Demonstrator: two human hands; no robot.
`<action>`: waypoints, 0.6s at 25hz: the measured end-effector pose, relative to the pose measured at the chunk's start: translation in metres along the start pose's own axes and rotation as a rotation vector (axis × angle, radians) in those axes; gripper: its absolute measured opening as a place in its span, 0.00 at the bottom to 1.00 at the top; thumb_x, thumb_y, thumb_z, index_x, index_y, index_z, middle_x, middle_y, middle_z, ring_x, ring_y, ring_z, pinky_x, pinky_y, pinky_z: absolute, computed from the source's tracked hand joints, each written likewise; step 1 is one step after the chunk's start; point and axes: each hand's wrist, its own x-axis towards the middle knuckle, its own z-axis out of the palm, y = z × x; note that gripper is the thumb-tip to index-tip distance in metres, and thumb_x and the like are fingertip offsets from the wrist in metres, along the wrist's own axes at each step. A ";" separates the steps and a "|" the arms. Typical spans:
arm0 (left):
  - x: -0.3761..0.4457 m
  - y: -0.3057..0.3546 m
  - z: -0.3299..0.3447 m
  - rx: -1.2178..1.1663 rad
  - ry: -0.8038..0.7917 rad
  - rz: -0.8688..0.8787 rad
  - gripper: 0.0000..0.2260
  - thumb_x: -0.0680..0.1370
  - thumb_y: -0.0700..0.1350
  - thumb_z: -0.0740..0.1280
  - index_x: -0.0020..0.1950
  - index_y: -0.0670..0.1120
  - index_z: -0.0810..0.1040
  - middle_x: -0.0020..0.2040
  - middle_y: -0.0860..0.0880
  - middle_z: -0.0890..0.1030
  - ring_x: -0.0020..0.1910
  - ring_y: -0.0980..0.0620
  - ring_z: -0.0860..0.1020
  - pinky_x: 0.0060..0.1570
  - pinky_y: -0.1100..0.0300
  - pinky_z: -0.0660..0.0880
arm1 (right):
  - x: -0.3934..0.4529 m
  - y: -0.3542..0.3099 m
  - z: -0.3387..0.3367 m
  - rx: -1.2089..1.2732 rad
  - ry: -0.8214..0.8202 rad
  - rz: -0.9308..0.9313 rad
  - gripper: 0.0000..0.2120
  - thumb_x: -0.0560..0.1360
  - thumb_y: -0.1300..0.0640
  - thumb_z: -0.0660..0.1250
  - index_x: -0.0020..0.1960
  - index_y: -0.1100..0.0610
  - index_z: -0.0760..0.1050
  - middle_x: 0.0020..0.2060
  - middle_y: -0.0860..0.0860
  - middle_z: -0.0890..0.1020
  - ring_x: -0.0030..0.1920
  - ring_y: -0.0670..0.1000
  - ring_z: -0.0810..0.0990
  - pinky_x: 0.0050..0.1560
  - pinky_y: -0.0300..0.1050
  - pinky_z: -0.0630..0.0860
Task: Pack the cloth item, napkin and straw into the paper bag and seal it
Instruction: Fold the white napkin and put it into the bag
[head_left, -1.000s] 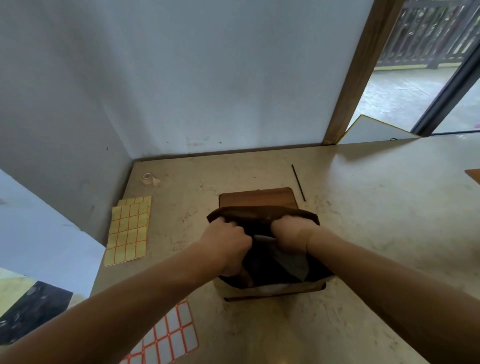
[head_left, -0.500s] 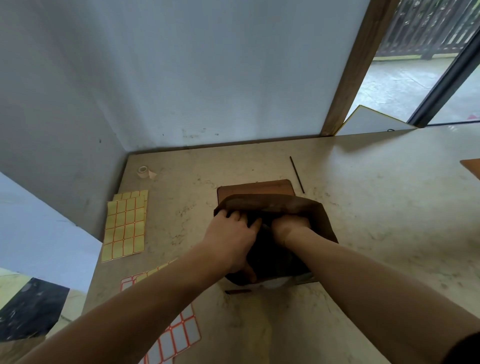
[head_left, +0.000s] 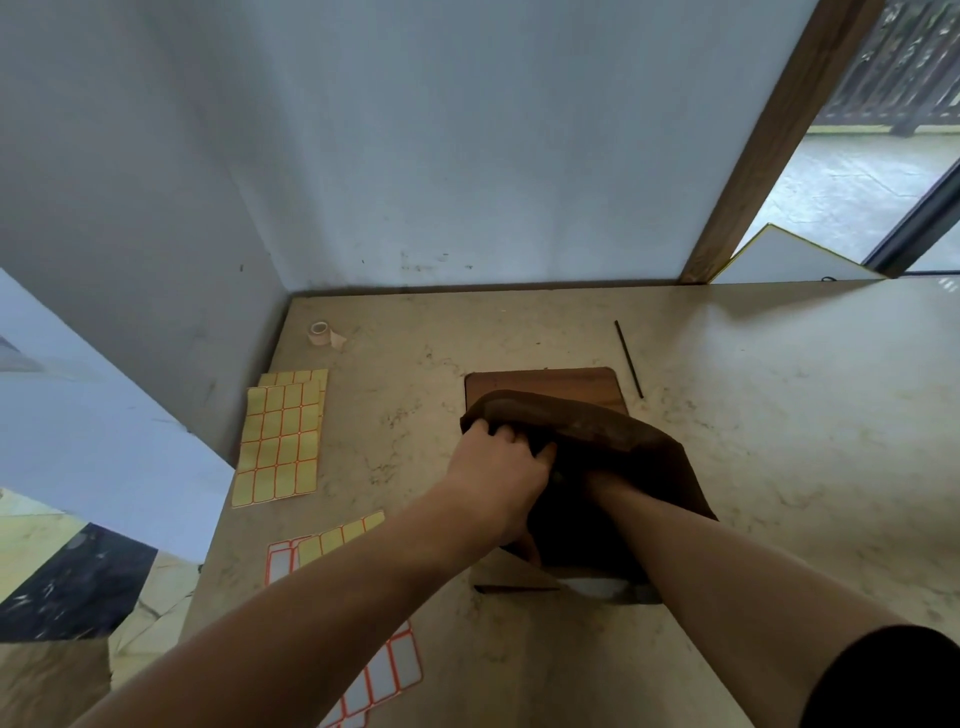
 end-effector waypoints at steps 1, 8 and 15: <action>0.000 0.000 0.001 -0.007 0.006 0.001 0.48 0.64 0.67 0.73 0.76 0.49 0.57 0.69 0.43 0.70 0.68 0.41 0.68 0.68 0.43 0.64 | -0.003 -0.003 -0.004 0.042 -0.030 0.009 0.20 0.82 0.57 0.53 0.72 0.64 0.61 0.70 0.63 0.66 0.70 0.60 0.65 0.69 0.47 0.60; 0.000 -0.006 0.002 -0.021 0.021 -0.002 0.44 0.66 0.65 0.73 0.75 0.50 0.59 0.68 0.44 0.72 0.67 0.43 0.69 0.68 0.45 0.65 | -0.014 -0.009 -0.019 0.085 -0.198 0.011 0.20 0.83 0.60 0.50 0.74 0.63 0.56 0.73 0.61 0.62 0.73 0.57 0.61 0.70 0.44 0.57; -0.002 -0.008 -0.010 -0.032 -0.010 0.005 0.46 0.65 0.70 0.70 0.76 0.52 0.56 0.68 0.46 0.73 0.66 0.44 0.70 0.66 0.47 0.66 | -0.018 0.000 -0.020 -0.174 -0.213 -0.205 0.18 0.80 0.63 0.58 0.70 0.62 0.67 0.68 0.61 0.71 0.68 0.59 0.69 0.68 0.48 0.64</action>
